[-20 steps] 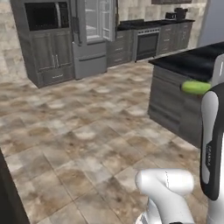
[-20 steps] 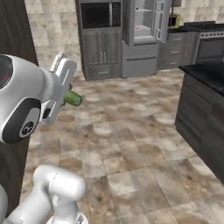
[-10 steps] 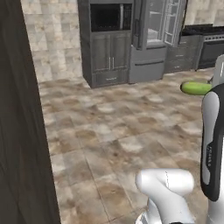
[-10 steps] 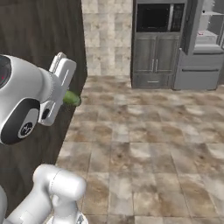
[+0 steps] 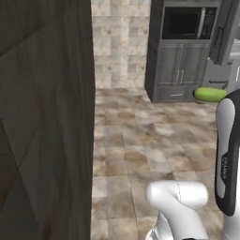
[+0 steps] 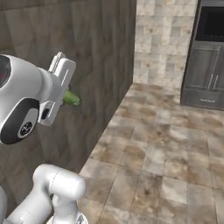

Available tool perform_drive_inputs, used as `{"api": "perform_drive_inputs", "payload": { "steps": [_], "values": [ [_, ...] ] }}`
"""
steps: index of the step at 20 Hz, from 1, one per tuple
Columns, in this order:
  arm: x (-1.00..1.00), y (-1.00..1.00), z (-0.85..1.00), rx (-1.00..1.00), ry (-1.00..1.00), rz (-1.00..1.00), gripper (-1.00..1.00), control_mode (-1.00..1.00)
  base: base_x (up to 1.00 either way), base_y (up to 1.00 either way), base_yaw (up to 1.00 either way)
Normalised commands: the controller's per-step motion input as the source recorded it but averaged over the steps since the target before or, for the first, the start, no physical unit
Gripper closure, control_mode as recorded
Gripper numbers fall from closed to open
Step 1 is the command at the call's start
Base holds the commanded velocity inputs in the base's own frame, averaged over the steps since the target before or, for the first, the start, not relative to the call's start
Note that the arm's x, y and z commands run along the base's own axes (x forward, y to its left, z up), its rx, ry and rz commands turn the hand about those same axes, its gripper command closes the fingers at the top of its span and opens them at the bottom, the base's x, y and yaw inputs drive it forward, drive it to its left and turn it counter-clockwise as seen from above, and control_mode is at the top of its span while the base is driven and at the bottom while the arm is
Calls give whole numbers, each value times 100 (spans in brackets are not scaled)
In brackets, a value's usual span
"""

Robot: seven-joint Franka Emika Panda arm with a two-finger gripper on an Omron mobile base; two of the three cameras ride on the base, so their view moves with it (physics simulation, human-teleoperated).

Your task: Transport the steak and cucumber to the fridge. Place the steak on the rack containing meat and place the cucumber on the rack containing the vegetable, ensuring meats and vegetables are on different racks.

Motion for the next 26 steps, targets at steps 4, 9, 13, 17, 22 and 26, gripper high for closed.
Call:
{"api": "perform_drive_inputs", "payload": {
  "steps": [4,9,13,17,22,26],
  "values": [
    [0,0,0,0,0,0,100,100,100,-29,43],
    [0,0,0,0,0,0,100,100,100,-71,12],
    [0,0,0,0,0,0,100,100,87,-100,0],
    [0,0,0,0,0,0,100,100,59,-100,0],
    [0,0,0,0,0,0,100,100,70,-100,0],
    [0,0,0,0,0,0,100,100,52,-100,0]
  ]
}}
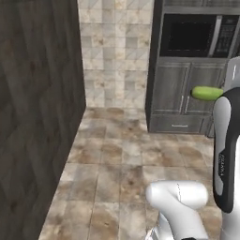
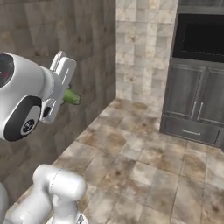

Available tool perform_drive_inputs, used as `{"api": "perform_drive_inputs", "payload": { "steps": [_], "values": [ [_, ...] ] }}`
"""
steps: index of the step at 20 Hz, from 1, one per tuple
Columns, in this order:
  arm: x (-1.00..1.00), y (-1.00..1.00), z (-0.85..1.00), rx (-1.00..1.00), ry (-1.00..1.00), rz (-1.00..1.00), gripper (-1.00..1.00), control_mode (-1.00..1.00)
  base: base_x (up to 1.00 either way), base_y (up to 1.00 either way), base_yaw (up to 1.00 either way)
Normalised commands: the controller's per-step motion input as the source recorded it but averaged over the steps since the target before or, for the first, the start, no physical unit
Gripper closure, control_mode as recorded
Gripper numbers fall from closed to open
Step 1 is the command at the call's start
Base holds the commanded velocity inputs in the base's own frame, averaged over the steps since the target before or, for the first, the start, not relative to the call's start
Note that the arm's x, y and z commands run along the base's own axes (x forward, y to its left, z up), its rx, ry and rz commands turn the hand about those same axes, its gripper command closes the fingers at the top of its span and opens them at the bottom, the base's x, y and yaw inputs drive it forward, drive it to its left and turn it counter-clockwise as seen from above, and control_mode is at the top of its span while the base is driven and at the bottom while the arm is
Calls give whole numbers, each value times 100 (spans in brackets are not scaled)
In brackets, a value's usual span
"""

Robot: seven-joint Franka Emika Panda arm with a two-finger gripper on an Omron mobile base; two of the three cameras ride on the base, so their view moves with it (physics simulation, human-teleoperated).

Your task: Transport the steak and cucumber to the fridge. Place the steak on the rack containing meat and place the cucumber on the rack containing the vegetable, ensuring meats and vegetables are on different racks.

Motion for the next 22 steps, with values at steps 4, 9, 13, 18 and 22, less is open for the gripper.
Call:
{"api": "perform_drive_inputs", "payload": {
  "steps": [4,9,13,18,22],
  "values": [
    [0,0,0,0,0,0,100,100,59,-100,0],
    [0,0,0,0,0,0,100,100,53,-100,0],
    [0,0,0,0,0,0,100,100,51,-100,0],
    [0,0,0,0,0,0,100,100,47,-100,0],
    [0,0,0,0,0,0,100,100,19,-100,0]
  ]
}}
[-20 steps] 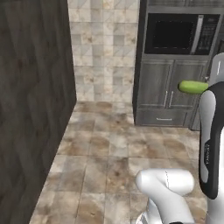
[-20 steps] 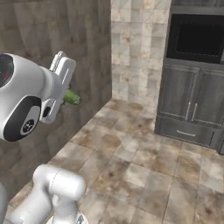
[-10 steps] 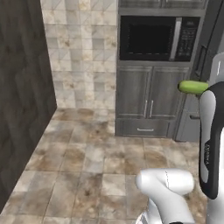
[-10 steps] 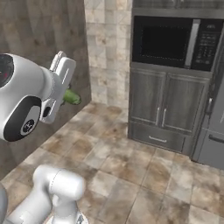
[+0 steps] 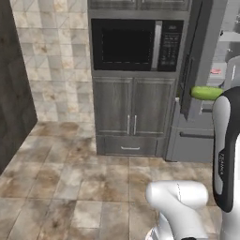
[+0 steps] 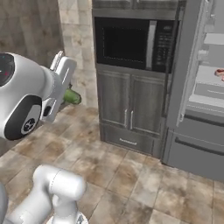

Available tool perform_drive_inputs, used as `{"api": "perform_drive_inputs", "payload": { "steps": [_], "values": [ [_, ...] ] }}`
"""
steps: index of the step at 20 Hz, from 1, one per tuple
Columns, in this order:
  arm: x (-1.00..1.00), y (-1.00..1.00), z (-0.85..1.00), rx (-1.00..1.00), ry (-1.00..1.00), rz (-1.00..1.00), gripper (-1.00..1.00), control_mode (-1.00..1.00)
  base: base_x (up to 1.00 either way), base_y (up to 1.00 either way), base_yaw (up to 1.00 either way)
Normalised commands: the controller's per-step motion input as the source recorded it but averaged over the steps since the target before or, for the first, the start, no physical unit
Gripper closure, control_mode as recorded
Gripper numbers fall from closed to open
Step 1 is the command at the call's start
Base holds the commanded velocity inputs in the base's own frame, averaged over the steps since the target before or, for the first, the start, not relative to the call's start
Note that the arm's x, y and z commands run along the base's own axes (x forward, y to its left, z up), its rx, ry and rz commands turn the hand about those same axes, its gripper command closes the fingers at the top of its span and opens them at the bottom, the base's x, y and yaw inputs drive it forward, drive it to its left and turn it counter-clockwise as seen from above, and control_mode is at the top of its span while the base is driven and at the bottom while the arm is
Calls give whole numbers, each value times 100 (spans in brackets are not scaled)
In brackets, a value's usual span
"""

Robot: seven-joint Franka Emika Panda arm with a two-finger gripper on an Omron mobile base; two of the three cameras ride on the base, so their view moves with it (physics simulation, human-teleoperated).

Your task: Transport the steak and cucumber to the fridge. Place the steak on the rack containing meat and place the cucumber on the rack containing the vegetable, ensuring meats and vegetables are on different racks.

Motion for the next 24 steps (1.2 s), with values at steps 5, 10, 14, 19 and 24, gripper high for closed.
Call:
{"api": "perform_drive_inputs", "payload": {
  "steps": [5,10,14,19,24],
  "values": [
    [0,0,0,0,0,0,100,100,1,-72,-6],
    [0,0,0,0,0,0,100,100,11,-55,-10],
    [0,0,0,0,0,0,100,100,41,-48,-7],
    [0,0,0,0,0,0,100,100,78,-54,-2],
    [0,0,0,0,0,0,100,100,69,-55,0]
  ]
}}
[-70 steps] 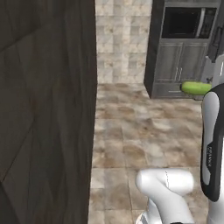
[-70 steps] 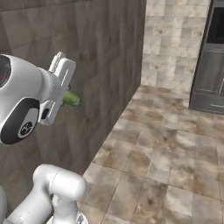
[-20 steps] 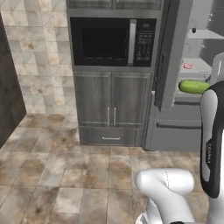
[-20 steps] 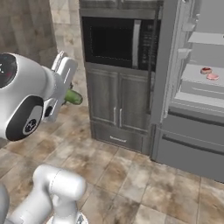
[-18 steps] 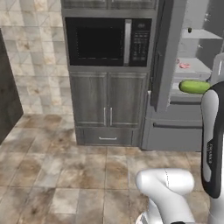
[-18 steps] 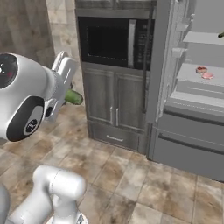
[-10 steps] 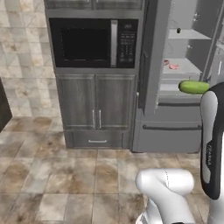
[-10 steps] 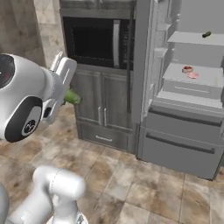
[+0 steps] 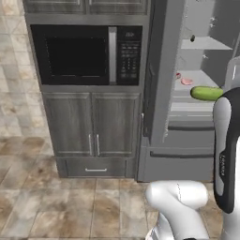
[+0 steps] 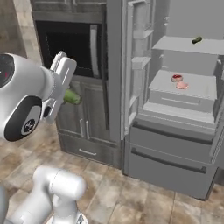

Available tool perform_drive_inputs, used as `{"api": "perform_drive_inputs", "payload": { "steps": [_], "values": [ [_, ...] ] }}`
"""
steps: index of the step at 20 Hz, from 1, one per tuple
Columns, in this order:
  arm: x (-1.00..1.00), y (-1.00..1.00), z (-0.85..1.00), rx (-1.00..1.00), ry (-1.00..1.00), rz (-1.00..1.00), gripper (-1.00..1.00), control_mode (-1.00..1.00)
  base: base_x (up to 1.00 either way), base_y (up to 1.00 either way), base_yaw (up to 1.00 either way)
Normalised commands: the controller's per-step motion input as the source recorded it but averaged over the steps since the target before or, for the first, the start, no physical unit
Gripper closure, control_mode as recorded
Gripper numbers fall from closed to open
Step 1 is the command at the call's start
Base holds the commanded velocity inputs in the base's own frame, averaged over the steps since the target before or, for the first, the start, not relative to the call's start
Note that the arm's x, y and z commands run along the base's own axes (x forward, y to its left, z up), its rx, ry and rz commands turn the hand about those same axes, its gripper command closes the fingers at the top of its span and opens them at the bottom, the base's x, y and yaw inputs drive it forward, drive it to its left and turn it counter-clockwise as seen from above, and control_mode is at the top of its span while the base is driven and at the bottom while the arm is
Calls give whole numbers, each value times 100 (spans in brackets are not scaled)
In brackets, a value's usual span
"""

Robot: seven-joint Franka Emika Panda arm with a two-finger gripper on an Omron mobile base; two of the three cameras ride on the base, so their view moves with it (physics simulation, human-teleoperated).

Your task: Transport the steak and cucumber to the fridge. Place the steak on the rack containing meat and place the cucumber on the rack containing the vegetable, ensuring meats and vegetables are on different racks.

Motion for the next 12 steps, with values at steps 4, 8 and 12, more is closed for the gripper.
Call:
{"api": "perform_drive_inputs", "payload": {
  "steps": [4,8,12],
  "values": [
    [0,0,0,0,0,0,100,100,20,-72,0],
    [0,0,0,0,0,0,100,100,23,-77,0],
    [0,0,0,0,0,0,100,100,44,-64,0]
  ]
}}
